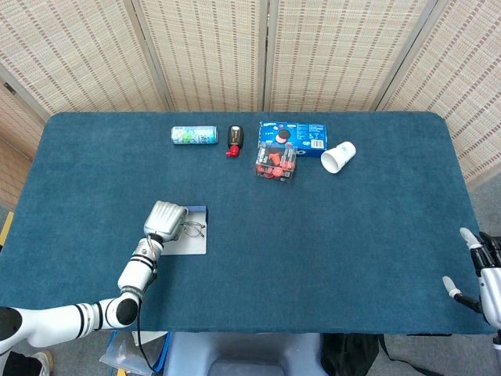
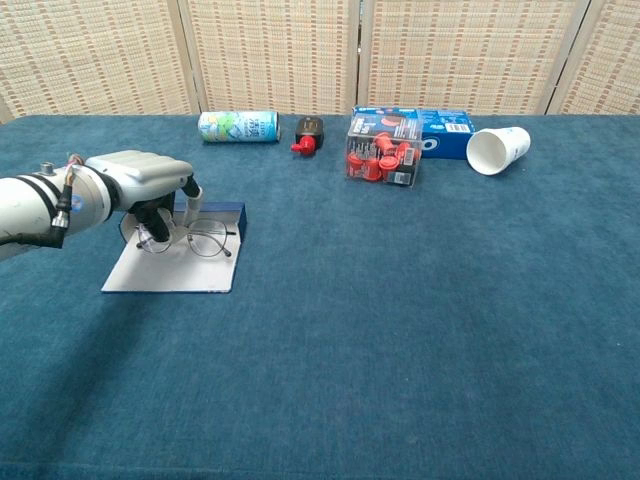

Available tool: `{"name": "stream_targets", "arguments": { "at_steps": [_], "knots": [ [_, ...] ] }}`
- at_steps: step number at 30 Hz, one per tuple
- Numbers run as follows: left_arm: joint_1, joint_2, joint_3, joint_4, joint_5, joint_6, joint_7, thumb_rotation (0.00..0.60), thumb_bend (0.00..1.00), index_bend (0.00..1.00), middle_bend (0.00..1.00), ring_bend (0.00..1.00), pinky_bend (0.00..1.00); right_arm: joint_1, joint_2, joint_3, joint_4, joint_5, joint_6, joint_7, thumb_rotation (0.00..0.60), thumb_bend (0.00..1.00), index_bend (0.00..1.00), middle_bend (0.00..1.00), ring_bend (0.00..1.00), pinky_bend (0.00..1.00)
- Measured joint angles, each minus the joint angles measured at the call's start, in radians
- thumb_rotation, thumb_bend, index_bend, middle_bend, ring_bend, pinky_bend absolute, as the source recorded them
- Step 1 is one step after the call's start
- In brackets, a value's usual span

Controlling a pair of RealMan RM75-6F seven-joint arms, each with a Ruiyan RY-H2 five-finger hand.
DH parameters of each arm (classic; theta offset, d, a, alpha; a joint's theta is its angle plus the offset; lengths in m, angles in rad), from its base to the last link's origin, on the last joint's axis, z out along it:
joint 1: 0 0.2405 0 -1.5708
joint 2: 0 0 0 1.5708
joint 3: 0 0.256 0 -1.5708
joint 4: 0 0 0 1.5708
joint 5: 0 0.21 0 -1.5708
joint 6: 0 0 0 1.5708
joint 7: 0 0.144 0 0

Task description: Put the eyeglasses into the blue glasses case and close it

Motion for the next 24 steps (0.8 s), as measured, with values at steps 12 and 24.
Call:
{"name": "stream_targets", "arguments": {
  "at_steps": [12,24],
  "knots": [
    [0.003,-0.005,0.013,0.006,-0.002,0.030,-0.005,0.600,0.40,0.53,1.00,1.00,1.00,0.000,-0.001,0.000,0.001,-0.002,0.000,0.000,0.600,0.26,0.05,0.15,0.09,0.11],
    [0.004,-0.005,0.014,-0.004,-0.002,0.055,-0.005,0.600,0.37,0.50,1.00,1.00,1.00,-0.007,0.000,-0.001,0.000,-0.005,0.010,0.001,0.600,0.26,0.06,0.15,0.09,0.11]
  ]
}}
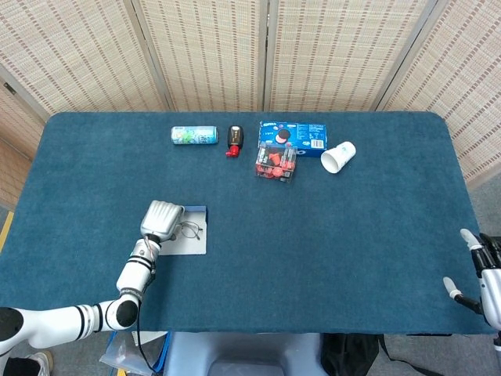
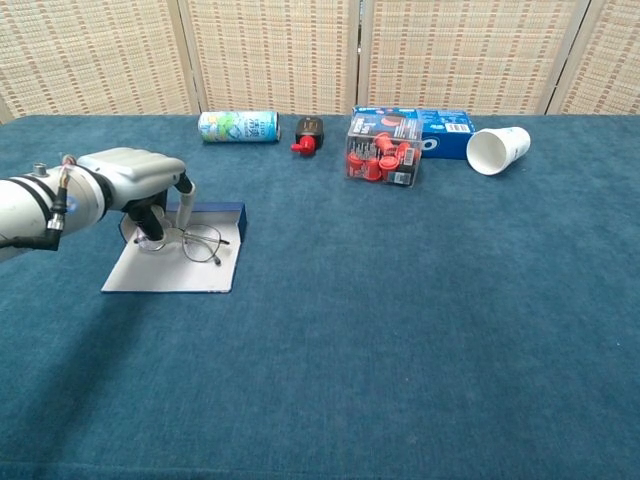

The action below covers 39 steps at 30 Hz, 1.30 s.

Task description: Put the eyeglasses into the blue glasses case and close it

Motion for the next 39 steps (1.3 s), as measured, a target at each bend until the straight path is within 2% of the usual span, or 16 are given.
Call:
{"name": "stream_targets", "arguments": {
  "at_steps": [6,9,11,14,21,28,39],
  "knots": [
    [0.010,0.009,-0.005,-0.021,0.028,0.017,-0.028,0.600,0.37,0.43,1.00,1.00,1.00,0.000,0.000,0.000,-0.001,-0.003,0.001,-0.001,0.600,0.26,0.06,0.15,0.09,0.11],
    [0.019,0.018,-0.004,-0.042,0.065,0.031,-0.048,0.600,0.34,0.27,1.00,1.00,1.00,0.000,-0.001,0.000,-0.001,-0.003,0.002,-0.002,0.600,0.26,0.06,0.15,0.09,0.11],
    [0.024,0.024,0.000,-0.059,0.099,0.038,-0.061,0.600,0.28,0.10,1.00,1.00,1.00,0.000,-0.002,0.000,-0.001,-0.003,0.001,-0.002,0.600,0.26,0.06,0.15,0.09,0.11],
    [0.027,0.029,0.006,-0.078,0.140,0.041,-0.073,0.600,0.25,0.00,1.00,1.00,1.00,0.000,-0.002,0.000,-0.002,-0.001,-0.001,-0.004,0.600,0.26,0.06,0.15,0.09,0.11],
    [0.001,-0.014,0.008,-0.025,0.147,0.019,-0.047,0.600,0.24,0.00,1.00,1.00,1.00,-0.003,0.001,0.001,-0.006,0.003,0.002,-0.007,0.600,0.26,0.06,0.15,0.09,0.11],
    [-0.031,-0.062,0.008,0.054,0.097,-0.023,0.013,0.600,0.24,0.00,1.00,1.00,1.00,-0.005,0.001,0.001,-0.006,0.009,-0.002,-0.008,0.600,0.26,0.06,0.15,0.09,0.11],
    [-0.049,-0.087,-0.009,0.134,0.046,-0.038,0.040,0.600,0.24,0.00,1.00,1.00,1.00,-0.005,0.000,0.003,-0.004,0.016,-0.008,-0.006,0.600,0.26,0.06,0.15,0.09,0.11]
  ]
}}
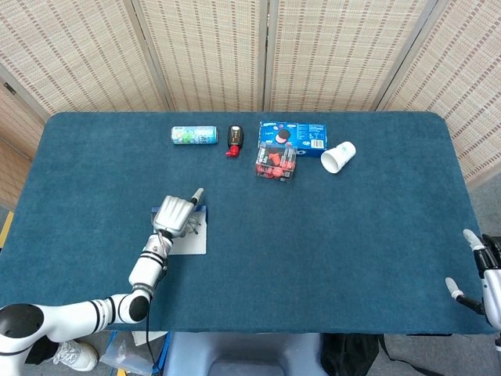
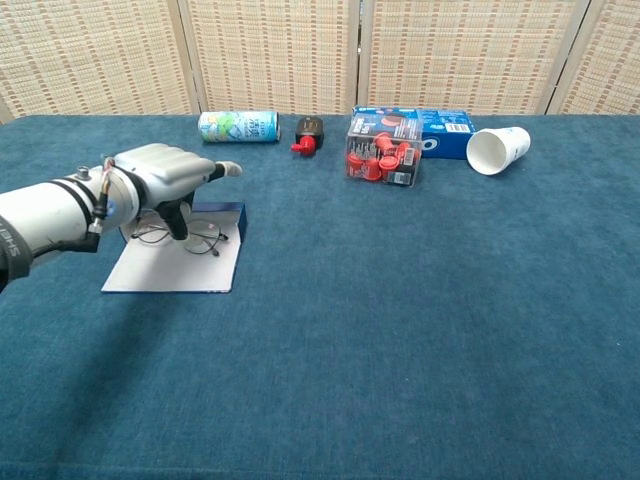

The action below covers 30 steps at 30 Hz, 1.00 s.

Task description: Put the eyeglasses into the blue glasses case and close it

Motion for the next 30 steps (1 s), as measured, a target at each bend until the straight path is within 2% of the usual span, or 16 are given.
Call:
{"name": "stream_targets", "arguments": {
  "at_steps": [19,24,30],
  "knots": [
    [-0.026,-0.026,-0.036,0.106,-0.065,-0.016,0.036,0.600,0.24,0.00,1.00,1.00,1.00,-0.002,0.002,0.001,-0.008,0.002,0.001,-0.010,0.600,0.26,0.06,0.15,0.09,0.11],
    [-0.021,-0.016,-0.042,0.092,-0.065,-0.009,0.027,0.600,0.24,0.00,1.00,1.00,1.00,-0.002,0.004,0.001,-0.011,-0.003,0.003,-0.011,0.600,0.26,0.06,0.15,0.09,0.11],
    [0.003,0.019,-0.036,0.014,-0.021,0.034,0.001,0.600,0.24,0.00,1.00,1.00,1.00,0.000,0.003,0.000,-0.010,-0.009,0.004,-0.009,0.600,0.26,0.06,0.15,0.09,0.11]
  ]
}}
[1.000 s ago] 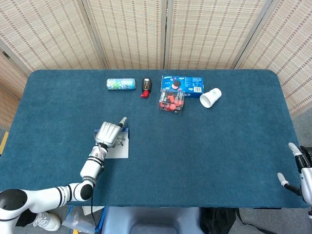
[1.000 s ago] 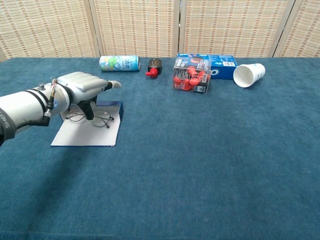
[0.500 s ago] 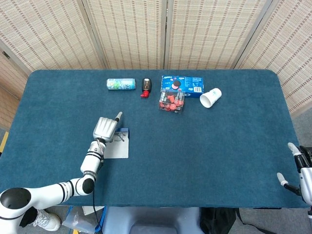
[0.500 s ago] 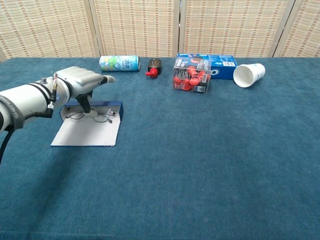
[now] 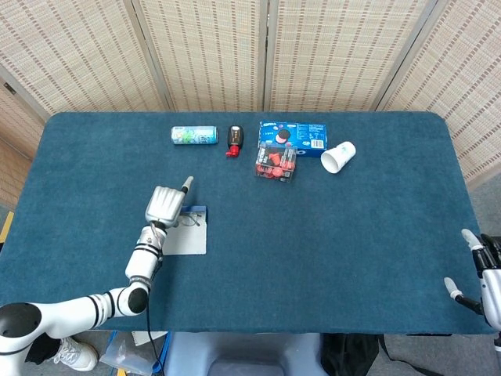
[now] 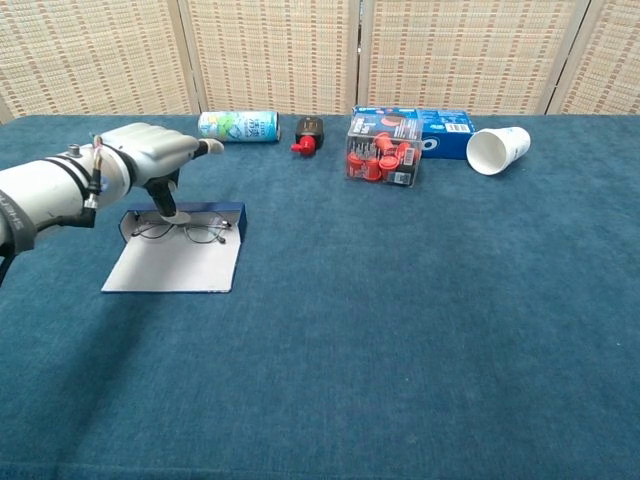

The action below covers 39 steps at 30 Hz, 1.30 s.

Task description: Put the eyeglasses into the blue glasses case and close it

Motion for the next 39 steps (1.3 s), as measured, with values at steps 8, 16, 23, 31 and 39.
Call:
{"name": "stream_targets", "arguments": {
  "at_steps": [8,16,23,31,39],
  "knots": [
    [0.092,0.077,0.050,-0.133,0.196,0.132,-0.112,0.600,0.24,0.04,0.65,0.62,0.87,0.003,-0.004,-0.002,0.010,-0.009,-0.001,0.007,0.600,0.26,0.06,0.15,0.09,0.11],
    [0.202,0.149,0.138,-0.206,0.426,0.242,-0.261,0.600,0.24,0.00,0.06,0.06,0.25,0.008,-0.007,-0.003,0.010,-0.015,-0.005,0.004,0.600,0.26,0.06,0.15,0.09,0.11],
    [0.260,0.177,0.211,-0.184,0.612,0.284,-0.374,0.600,0.24,0.00,0.00,0.00,0.02,0.017,-0.010,-0.003,0.005,-0.024,-0.010,-0.006,0.600,0.26,0.06,0.15,0.09,0.11],
    [0.287,0.166,0.263,-0.101,0.703,0.235,-0.390,0.600,0.24,0.00,0.00,0.00,0.00,0.018,-0.012,-0.005,0.000,-0.023,-0.013,-0.013,0.600,0.26,0.06,0.15,0.09,0.11],
    [0.301,0.144,0.267,-0.052,0.730,0.195,-0.369,0.600,0.24,0.00,0.00,0.00,0.00,0.018,-0.011,-0.006,-0.005,-0.024,-0.011,-0.018,0.600,0.26,0.06,0.15,0.09,0.11]
  ]
}}
